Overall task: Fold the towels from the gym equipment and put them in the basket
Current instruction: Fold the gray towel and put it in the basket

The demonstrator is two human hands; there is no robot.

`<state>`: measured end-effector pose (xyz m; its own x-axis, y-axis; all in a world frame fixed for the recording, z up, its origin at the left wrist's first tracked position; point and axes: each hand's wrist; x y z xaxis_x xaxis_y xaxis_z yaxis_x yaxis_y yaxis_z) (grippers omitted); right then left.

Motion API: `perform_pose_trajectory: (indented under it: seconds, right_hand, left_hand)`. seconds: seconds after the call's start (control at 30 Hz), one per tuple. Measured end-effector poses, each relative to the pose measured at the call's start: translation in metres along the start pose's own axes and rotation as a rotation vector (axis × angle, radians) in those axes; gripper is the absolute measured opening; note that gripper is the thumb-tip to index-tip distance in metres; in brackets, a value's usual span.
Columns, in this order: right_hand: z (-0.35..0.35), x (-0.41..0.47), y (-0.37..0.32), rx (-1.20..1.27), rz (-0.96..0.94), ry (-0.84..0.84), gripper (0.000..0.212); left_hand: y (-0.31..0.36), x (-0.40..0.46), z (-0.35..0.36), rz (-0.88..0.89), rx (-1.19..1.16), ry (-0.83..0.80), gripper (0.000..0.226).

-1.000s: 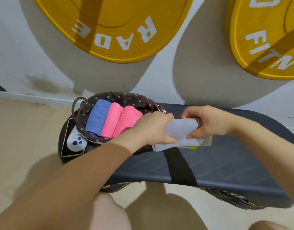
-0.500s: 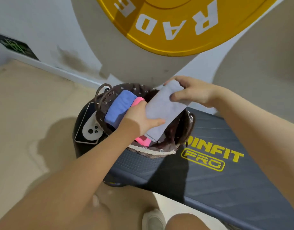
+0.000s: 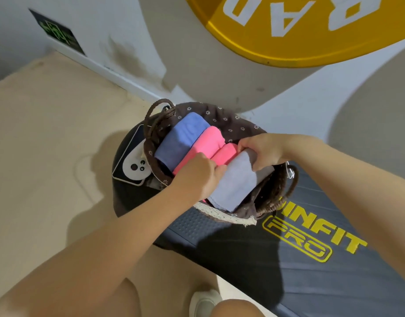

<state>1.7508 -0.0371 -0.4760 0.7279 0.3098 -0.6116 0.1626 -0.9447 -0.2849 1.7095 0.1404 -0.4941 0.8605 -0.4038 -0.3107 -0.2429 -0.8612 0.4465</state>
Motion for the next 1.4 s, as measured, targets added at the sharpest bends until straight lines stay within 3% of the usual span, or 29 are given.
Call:
perform_pose_trajectory:
  seconds: [0.07, 0.2, 0.3, 0.6, 0.7, 0.83, 0.87, 0.93, 1.0, 1.13, 1.2, 1.3, 1.4]
  right_hand:
    - [-0.002, -0.002, -0.001, -0.076, -0.03, 0.022, 0.05]
    - [0.003, -0.006, 0.003, -0.085, -0.118, 0.057, 0.048]
    - [0.007, -0.007, 0.001, -0.085, -0.153, 0.081, 0.048]
    - [0.008, 0.001, -0.009, -0.072, -0.175, 0.124, 0.041]
    - [0.017, 0.007, -0.01, -0.088, -0.092, 0.206, 0.041]
    - [0.029, 0.011, -0.012, -0.022, 0.197, 0.341, 0.051]
    - [0.028, 0.009, -0.015, -0.029, 0.274, 0.383, 0.048]
    - [0.025, 0.003, -0.025, -0.038, 0.371, 0.42, 0.041]
    - [0.026, -0.005, -0.035, 0.129, 0.411, 0.394, 0.044]
    - [0.053, -0.014, -0.064, 0.942, 0.459, 0.399, 0.078]
    - [0.063, -0.008, -0.076, 1.182, 0.52, 0.451, 0.086]
    - [0.074, 0.007, -0.089, 1.34, 0.54, 0.611, 0.085]
    - [0.089, 0.011, -0.096, 1.346, 0.487, 0.732, 0.075]
  left_hand:
    - [-0.004, 0.005, -0.004, -0.009, 0.074, 0.035, 0.03]
    - [-0.002, 0.011, -0.002, -0.059, 0.24, 0.011, 0.041]
    - [0.002, 0.015, 0.006, -0.079, 0.3, 0.033, 0.029]
    - [-0.019, 0.006, -0.006, -0.104, 0.248, 0.198, 0.029]
    - [-0.02, 0.009, 0.002, -0.092, 0.245, 0.235, 0.032]
    - [-0.025, 0.005, 0.016, 0.025, 0.245, 0.454, 0.053]
    - [-0.025, 0.004, 0.016, 0.046, 0.197, 0.432, 0.064]
    - [-0.026, 0.001, 0.013, 0.006, 0.132, 0.23, 0.089]
    - [-0.025, 0.004, 0.009, -0.042, 0.112, 0.102, 0.104]
    - [-0.024, 0.007, 0.004, -0.05, 0.073, -0.016, 0.12]
    - [-0.025, 0.005, 0.003, -0.041, 0.061, -0.048, 0.121]
    - [-0.03, 0.003, 0.0, -0.036, 0.071, -0.049, 0.113]
    - [-0.038, 0.003, -0.002, 0.005, 0.12, 0.078, 0.098]
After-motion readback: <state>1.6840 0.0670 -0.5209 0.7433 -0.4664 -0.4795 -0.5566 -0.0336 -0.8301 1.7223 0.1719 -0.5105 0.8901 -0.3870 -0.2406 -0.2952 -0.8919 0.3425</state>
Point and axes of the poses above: each hand's wrist, its own x-axis towards the middle knuckle, its own z-axis out of the palm, y = z × x, and after that the axes turned 1 degree about -z, right-handed
